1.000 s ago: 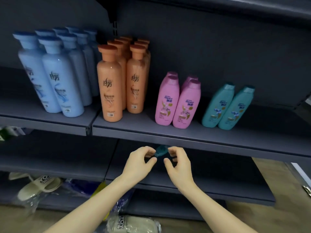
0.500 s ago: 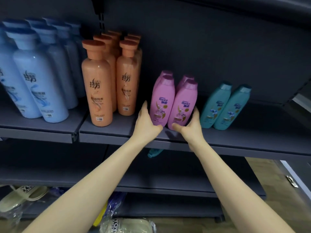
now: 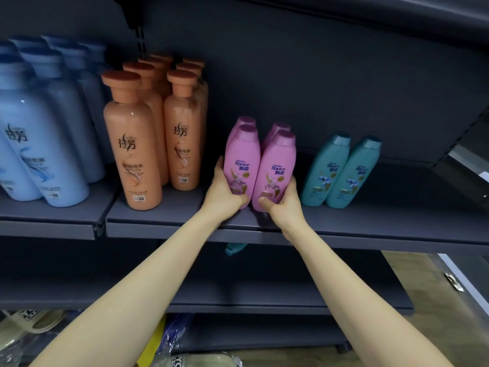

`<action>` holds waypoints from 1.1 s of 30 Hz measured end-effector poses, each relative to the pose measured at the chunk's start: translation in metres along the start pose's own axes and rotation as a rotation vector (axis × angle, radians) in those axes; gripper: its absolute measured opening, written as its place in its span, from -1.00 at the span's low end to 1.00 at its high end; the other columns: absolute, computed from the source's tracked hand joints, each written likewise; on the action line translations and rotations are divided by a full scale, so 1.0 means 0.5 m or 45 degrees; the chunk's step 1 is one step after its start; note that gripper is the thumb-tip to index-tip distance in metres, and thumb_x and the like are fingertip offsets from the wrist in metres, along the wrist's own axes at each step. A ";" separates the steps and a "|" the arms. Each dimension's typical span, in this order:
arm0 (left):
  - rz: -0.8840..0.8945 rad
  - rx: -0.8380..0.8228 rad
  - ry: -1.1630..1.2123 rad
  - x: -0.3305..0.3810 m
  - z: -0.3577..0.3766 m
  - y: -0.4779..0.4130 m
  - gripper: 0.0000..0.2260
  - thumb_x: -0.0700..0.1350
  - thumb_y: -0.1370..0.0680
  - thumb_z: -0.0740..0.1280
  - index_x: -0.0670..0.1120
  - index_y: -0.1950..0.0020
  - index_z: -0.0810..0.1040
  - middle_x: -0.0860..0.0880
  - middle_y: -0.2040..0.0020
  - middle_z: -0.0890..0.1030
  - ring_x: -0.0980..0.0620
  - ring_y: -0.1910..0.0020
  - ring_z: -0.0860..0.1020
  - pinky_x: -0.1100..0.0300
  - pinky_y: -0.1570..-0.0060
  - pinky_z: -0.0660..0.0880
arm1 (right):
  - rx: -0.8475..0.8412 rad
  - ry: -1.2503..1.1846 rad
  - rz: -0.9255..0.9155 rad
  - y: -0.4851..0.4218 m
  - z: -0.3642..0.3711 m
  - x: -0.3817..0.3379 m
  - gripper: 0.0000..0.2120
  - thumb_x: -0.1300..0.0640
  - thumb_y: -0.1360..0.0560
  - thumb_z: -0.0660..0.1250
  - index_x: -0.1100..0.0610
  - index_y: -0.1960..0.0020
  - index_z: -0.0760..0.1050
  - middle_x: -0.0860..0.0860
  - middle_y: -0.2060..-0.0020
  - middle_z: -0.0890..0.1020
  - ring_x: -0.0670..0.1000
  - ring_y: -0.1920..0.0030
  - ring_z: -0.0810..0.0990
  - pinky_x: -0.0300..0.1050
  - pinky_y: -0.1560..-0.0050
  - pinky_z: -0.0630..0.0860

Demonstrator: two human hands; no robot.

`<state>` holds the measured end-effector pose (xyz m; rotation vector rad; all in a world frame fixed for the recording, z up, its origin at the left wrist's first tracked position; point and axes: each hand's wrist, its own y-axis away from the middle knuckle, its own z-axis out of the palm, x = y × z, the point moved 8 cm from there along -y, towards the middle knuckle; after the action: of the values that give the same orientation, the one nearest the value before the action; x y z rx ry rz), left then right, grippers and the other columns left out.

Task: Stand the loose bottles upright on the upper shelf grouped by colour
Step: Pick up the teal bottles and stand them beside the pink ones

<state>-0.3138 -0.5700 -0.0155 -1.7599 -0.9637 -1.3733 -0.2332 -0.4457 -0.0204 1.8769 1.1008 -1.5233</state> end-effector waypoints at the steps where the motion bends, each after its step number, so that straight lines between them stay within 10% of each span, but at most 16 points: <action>1: 0.001 0.001 -0.010 0.001 0.000 0.001 -0.13 -0.41 -0.35 0.41 -0.10 -0.52 0.02 0.01 -0.16 0.45 0.09 -0.09 0.48 0.25 0.00 0.40 | -0.002 0.008 0.000 0.000 0.000 0.001 -0.32 0.44 -0.42 0.34 0.16 -0.44 0.14 -0.01 -0.12 0.48 -0.06 -0.11 0.49 -0.15 -0.18 0.45; 21: -0.064 0.115 -0.284 -0.027 -0.048 0.049 -0.32 -0.23 -0.47 0.35 -0.13 -0.52 0.11 -0.13 -0.45 0.32 -0.06 -0.42 0.31 0.05 -0.39 0.28 | 0.072 0.123 0.056 0.047 -0.011 0.006 -0.39 0.31 -0.45 0.37 0.12 -0.44 0.23 -0.04 -0.18 0.50 -0.05 -0.19 0.49 -0.17 -0.20 0.41; 33: 0.195 -0.065 -0.671 -0.021 -0.030 0.207 -0.64 -0.15 -0.54 0.28 -0.11 -0.35 0.42 -0.04 -0.28 0.49 0.05 -0.25 0.46 0.24 -0.23 0.36 | -0.180 0.534 -0.154 0.223 0.060 0.004 -0.46 0.25 -0.55 0.26 0.12 -0.49 0.21 -0.01 -0.46 0.29 -0.08 -0.48 0.18 -0.33 -0.39 0.10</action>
<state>-0.2320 -0.6346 -0.0309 -2.2413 -1.0381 -0.8558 -0.1587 -0.5311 -0.0437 2.1161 1.4867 -1.0994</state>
